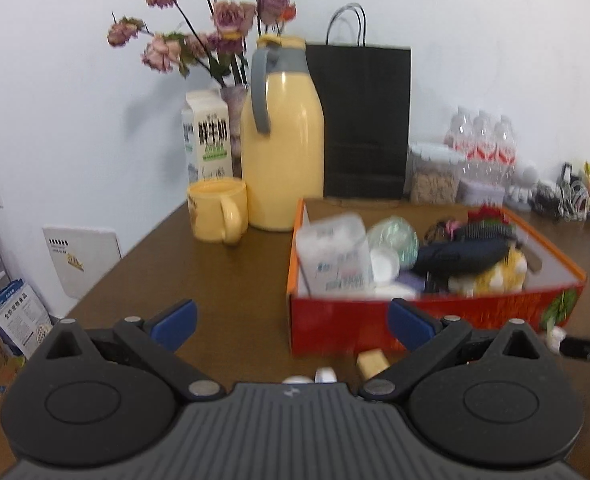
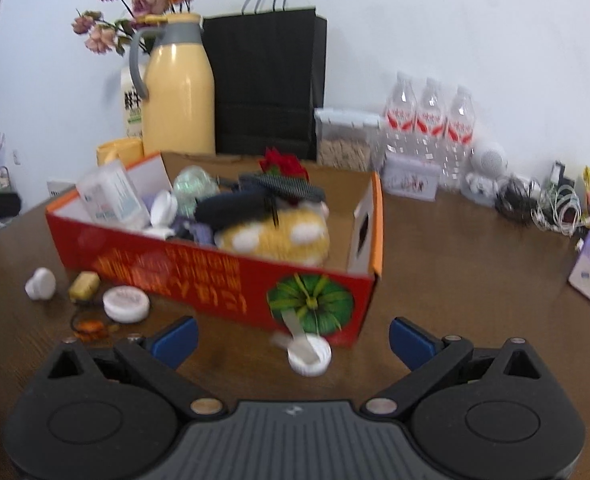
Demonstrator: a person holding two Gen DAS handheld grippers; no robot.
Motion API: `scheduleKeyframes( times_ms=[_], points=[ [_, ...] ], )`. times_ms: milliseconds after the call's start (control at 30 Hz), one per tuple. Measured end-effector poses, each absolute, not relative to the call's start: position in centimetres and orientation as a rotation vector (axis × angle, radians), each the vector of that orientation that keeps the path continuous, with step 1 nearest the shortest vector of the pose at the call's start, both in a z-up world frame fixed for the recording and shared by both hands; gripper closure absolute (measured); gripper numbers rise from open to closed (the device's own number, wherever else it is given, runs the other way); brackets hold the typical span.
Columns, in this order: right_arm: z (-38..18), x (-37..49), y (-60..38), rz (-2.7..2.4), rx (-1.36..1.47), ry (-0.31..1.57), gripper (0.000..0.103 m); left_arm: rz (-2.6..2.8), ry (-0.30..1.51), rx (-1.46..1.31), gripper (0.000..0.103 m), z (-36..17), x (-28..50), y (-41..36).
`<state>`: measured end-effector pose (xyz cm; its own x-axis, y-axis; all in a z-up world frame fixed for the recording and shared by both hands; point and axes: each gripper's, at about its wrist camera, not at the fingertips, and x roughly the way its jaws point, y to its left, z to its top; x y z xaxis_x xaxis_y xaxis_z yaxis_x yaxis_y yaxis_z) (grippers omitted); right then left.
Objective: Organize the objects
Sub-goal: 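Withdraw both tools from the box back over the table, then grasp the white cap with the plastic tab using the right tool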
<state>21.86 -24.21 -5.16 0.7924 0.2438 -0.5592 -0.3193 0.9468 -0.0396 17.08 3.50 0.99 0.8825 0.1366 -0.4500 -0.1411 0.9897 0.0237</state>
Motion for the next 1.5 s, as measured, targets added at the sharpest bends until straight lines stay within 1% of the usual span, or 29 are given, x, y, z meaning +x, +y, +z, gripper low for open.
scheduleKeyframes(
  times_ms=[33, 133, 167, 200, 233, 267, 300, 333, 400, 467, 633, 667, 700, 1267, 1333, 1400, 1500],
  points=[
    [-5.6, 21.9, -24.3, 0.302, -0.134, 0.592, 0.004, 0.141, 0.480, -0.008, 0.000, 0.5, 16.9, 3.6],
    [-6.5, 22.2, -24.4, 0.296, -0.129, 0.613, 0.012, 0.136, 0.505, -0.016, 0.000, -0.8, 16.5, 4.1],
    [-6.6, 22.3, -24.4, 0.295, -0.124, 0.614, 0.017, 0.136, 0.512, -0.023, 0.000, -1.2, 16.4, 4.2],
    [-6.8, 22.4, -24.5, 0.299, -0.119, 0.615, 0.024, 0.136, 0.519, -0.030, 0.000, -1.5, 16.3, 4.4],
    [-6.9, 22.5, -24.5, 0.303, -0.115, 0.617, 0.029, 0.138, 0.522, -0.037, 0.000, -1.8, 16.3, 4.6],
    [-7.0, 22.6, -24.4, 0.307, -0.114, 0.618, 0.037, 0.138, 0.525, -0.043, 0.000, -1.9, 16.2, 4.7],
    [-7.1, 22.8, -24.4, 0.311, -0.115, 0.619, 0.042, 0.137, 0.527, -0.049, 0.000, -2.1, 16.2, 4.8],
    [-7.3, 22.9, -24.3, 0.315, -0.117, 0.622, 0.043, 0.136, 0.527, -0.053, 0.000, -2.2, 16.2, 4.9],
    [-7.4, 23.3, -24.0, 0.321, -0.126, 0.626, 0.052, 0.134, 0.525, -0.057, 0.000, -2.4, 16.2, 4.9],
    [-7.5, 23.6, -23.7, 0.324, -0.139, 0.626, 0.056, 0.130, 0.526, -0.062, 0.000, -2.7, 16.2, 4.9],
    [-7.8, 24.6, -23.4, 0.314, -0.157, 0.632, 0.062, 0.110, 0.530, -0.096, 0.000, -3.2, 16.5, 5.3],
    [-7.9, 24.7, -23.4, 0.317, -0.151, 0.636, 0.071, 0.104, 0.528, -0.105, 0.000, -3.3, 16.5, 5.4],
    [-8.0, 24.7, -23.5, 0.322, -0.143, 0.641, 0.075, 0.099, 0.525, -0.113, 0.000, -3.4, 16.5, 5.5],
    [-7.8, 23.5, -24.2, 0.314, -0.113, 0.598, 0.075, 0.100, 0.526, -0.171, 0.000, -4.1, 16.6, 6.1],
    [-7.7, 23.3, -24.2, 0.312, -0.114, 0.598, 0.072, 0.103, 0.526, -0.172, 0.000, -4.1, 16.6, 6.1],
    [-7.8, 23.2, -24.2, 0.314, -0.115, 0.602, 0.060, 0.104, 0.527, -0.172, 0.000, -4.1, 16.6, 6.1],
    [-7.8, 22.7, -23.9, 0.321, -0.124, 0.596, 0.057, 0.106, 0.528, -0.171, 0.000, -4.1, 16.7, 6.1]
  ],
)
